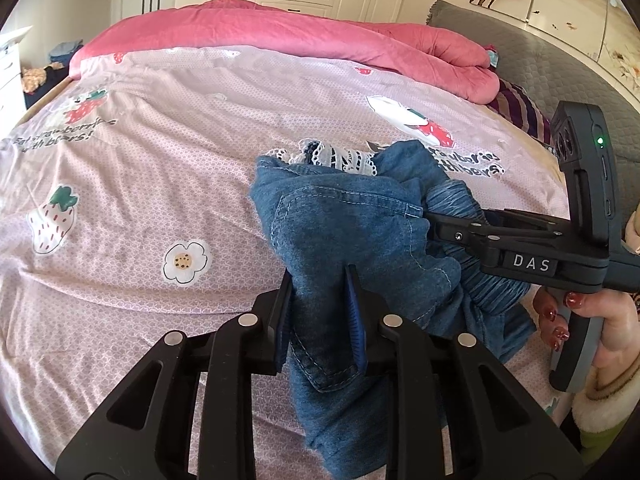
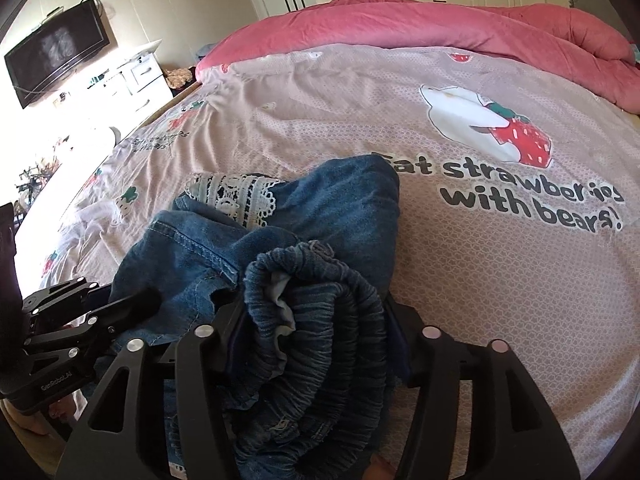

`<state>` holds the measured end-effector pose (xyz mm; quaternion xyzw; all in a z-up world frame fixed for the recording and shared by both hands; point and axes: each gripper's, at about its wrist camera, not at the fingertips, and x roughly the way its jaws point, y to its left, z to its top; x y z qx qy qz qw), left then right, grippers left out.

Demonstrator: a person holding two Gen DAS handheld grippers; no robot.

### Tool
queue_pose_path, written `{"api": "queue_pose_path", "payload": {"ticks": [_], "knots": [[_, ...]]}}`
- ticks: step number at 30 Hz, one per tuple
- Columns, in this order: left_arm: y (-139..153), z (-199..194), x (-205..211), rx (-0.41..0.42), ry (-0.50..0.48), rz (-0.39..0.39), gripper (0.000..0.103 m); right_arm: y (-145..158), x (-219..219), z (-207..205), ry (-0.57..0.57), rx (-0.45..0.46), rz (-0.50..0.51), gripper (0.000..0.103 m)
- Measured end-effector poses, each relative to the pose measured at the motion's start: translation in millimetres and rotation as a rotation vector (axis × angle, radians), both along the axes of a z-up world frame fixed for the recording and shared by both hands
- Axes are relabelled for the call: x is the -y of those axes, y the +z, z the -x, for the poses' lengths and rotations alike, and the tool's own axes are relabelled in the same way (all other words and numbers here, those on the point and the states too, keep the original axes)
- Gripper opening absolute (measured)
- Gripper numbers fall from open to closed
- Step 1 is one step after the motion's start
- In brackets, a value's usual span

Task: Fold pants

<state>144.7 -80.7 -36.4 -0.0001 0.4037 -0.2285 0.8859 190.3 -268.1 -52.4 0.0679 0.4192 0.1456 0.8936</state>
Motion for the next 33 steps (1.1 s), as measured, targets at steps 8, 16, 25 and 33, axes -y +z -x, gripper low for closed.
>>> {"api": "queue_pose_path", "payload": {"ticks": [8, 16, 25, 33], "knots": [[3.9, 3.9, -3.9, 0.006, 0.012, 0.005, 0.019, 16.9, 5.1, 13.1, -0.013, 0.059, -0.006, 0.068], [10.2, 9.8, -7.6, 0.020, 0.023, 0.013, 0.034, 22.0, 0.8, 21.0, -0.007, 0.076, 0.024, 0.079], [16.4, 16.4, -12.7, 0.036, 0.043, 0.013, 0.048, 16.0, 0.6, 23.4, -0.031, 0.056, 0.039, 0.086], [27.7, 28.1, -19.0, 0.066, 0.062, 0.011, 0.062, 26.7, 2.6, 35.5, -0.043, 0.088, 0.010, 0.090]]}}
